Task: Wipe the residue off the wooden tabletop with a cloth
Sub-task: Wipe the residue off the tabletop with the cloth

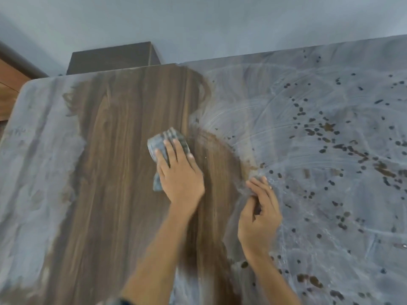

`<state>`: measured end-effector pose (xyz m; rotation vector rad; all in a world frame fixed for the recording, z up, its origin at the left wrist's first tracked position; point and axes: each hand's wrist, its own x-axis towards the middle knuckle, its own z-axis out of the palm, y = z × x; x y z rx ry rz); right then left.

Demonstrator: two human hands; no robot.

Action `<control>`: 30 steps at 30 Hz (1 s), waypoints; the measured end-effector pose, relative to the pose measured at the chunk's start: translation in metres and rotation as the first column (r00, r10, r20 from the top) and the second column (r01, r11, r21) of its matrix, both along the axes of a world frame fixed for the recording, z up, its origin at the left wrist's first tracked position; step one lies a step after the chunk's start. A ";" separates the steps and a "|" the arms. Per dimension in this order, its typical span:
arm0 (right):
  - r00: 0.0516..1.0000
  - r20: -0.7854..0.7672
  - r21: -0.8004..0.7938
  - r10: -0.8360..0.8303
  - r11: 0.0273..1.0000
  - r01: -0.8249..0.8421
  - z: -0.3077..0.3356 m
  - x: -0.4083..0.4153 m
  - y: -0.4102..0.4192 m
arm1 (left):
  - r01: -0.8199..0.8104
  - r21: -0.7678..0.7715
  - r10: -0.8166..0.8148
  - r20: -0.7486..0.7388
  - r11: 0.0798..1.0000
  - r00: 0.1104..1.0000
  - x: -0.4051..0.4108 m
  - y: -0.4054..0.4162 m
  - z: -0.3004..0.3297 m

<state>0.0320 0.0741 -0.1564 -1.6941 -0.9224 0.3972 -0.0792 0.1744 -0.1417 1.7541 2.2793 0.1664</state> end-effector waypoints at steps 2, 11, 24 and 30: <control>1.000 0.003 -0.006 -0.010 1.000 0.010 0.001 0.000 0.001 | 0.119 0.052 -0.118 -0.019 0.992 0.993 0.025 -0.043 -0.001; 1.000 0.006 -0.001 -0.017 1.000 0.017 0.000 -0.002 0.001 | 0.323 -0.023 -0.324 -0.041 0.946 0.945 0.005 0.064 0.003; 0.992 0.088 0.044 -0.093 0.995 0.090 0.000 -0.001 0.005 | 0.551 0.021 -0.552 0.016 0.834 0.834 0.045 0.024 -0.004; 0.986 0.100 0.034 -0.132 0.991 0.129 0.000 -0.004 0.008 | 0.163 -0.038 -0.166 -0.086 0.986 0.982 -0.001 0.109 -0.018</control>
